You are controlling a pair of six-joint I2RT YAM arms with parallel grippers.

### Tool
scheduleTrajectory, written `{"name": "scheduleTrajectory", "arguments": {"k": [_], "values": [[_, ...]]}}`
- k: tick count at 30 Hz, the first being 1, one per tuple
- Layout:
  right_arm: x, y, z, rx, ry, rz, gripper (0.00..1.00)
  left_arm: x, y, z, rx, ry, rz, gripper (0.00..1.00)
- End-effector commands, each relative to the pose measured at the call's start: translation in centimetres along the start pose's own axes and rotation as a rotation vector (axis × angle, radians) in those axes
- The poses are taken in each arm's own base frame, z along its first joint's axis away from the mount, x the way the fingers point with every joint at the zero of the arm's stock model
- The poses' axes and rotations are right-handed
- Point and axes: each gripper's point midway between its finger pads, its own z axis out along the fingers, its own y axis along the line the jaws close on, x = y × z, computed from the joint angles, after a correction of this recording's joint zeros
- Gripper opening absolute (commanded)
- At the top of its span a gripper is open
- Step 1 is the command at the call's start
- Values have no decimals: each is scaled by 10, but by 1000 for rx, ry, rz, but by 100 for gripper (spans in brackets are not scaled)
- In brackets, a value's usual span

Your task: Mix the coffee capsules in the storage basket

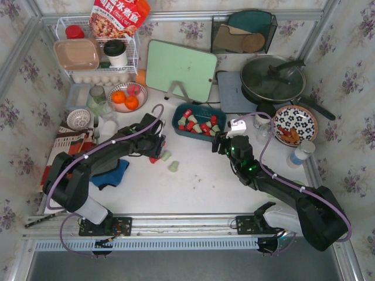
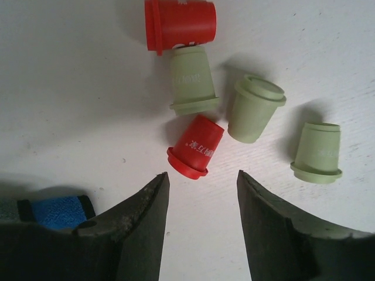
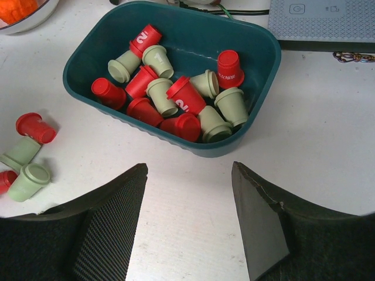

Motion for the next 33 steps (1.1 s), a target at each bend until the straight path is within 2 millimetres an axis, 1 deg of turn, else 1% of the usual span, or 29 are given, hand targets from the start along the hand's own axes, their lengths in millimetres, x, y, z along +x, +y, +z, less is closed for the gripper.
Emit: {"name": "scheduleTrajectory", "arguments": {"k": [1, 10, 14, 23, 27, 33], "values": [[-6, 3, 2, -10, -20, 1, 67, 10, 0, 9, 10, 55, 34, 52], [-5, 4, 1, -18, -17, -2, 67, 10, 1, 34, 7, 115, 52, 50], [-5, 5, 1, -22, -17, -3, 67, 15, 1, 42, 5, 144, 49, 48], [-5, 7, 1, -31, -14, -4, 66, 23, 3, 45, -3, 158, 43, 36], [-5, 6, 2, -27, -13, -6, 67, 24, 3, 44, 0, 155, 40, 36], [-5, 6, 1, -28, -13, -8, 66, 29, 2, 52, 3, 176, 32, 37]]}}
